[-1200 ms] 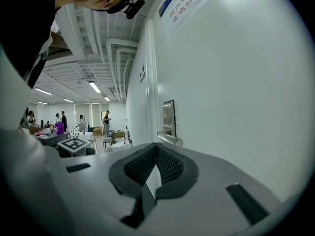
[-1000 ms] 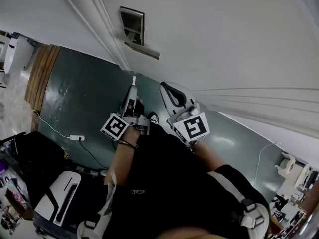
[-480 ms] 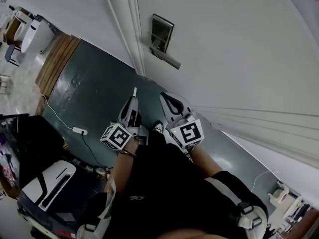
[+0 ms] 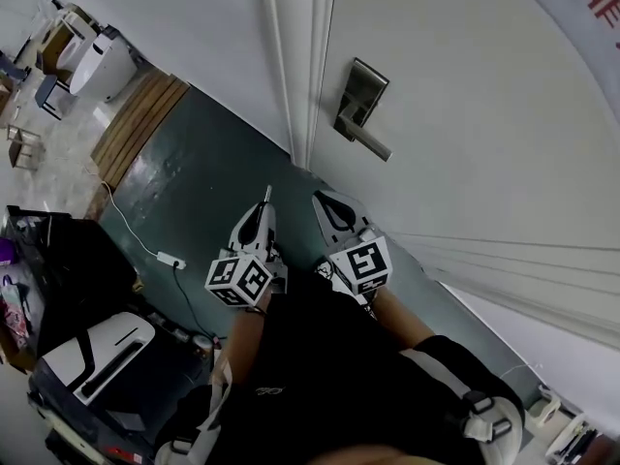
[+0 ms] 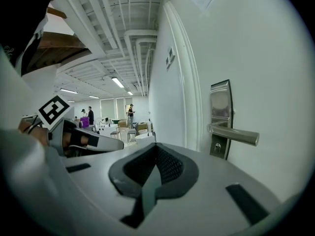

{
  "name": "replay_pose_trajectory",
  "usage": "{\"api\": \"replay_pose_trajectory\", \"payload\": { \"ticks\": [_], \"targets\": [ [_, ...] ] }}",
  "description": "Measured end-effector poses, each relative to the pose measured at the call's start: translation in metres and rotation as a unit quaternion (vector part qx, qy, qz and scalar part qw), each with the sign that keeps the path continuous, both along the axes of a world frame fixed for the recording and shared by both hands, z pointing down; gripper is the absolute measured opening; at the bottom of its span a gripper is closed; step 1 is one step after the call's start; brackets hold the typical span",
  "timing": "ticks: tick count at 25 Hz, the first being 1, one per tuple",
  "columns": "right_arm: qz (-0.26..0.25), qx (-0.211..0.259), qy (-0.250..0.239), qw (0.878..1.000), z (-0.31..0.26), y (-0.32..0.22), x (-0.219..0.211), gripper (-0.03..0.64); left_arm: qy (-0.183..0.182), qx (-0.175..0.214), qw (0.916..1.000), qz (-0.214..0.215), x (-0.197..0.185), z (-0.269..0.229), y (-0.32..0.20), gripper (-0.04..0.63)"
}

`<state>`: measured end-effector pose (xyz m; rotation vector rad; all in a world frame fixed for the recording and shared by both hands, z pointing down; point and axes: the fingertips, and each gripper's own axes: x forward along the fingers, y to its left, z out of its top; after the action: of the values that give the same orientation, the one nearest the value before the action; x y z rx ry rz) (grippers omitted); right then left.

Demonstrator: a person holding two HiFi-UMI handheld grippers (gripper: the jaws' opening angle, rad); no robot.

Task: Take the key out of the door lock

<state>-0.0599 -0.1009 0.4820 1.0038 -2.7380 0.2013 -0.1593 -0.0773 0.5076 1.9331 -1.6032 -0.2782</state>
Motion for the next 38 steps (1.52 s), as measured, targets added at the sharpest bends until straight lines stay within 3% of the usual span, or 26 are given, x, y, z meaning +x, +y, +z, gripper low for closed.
{"api": "replay_pose_trajectory", "payload": {
  "ticks": [6, 12, 19, 26, 38],
  "targets": [
    [0.019, 0.022, 0.019, 0.999, -0.011, -0.019, -0.018, 0.008, -0.111, 0.015, 0.9935, 0.019, -0.019, -0.023, -0.012, 0.037],
    [0.034, 0.079, 0.003, 0.996, -0.067, -0.035, -0.036, 0.008, -0.180, 0.088, 0.9793, 0.026, -0.035, -0.091, -0.023, 0.037],
    [0.053, 0.166, -0.015, 0.985, -0.140, -0.043, -0.043, 0.008, -0.180, 0.142, 0.9732, 0.010, -0.053, -0.146, -0.035, 0.037],
    [0.068, 0.192, -0.016, 0.979, -0.158, -0.042, -0.040, 0.008, -0.219, 0.187, 0.9572, 0.031, -0.034, -0.173, -0.038, 0.037],
    [0.090, 0.192, -0.016, 0.977, -0.159, -0.032, -0.030, 0.008, -0.214, 0.181, 0.9584, 0.055, -0.019, -0.170, -0.034, 0.037]
  ]
}}
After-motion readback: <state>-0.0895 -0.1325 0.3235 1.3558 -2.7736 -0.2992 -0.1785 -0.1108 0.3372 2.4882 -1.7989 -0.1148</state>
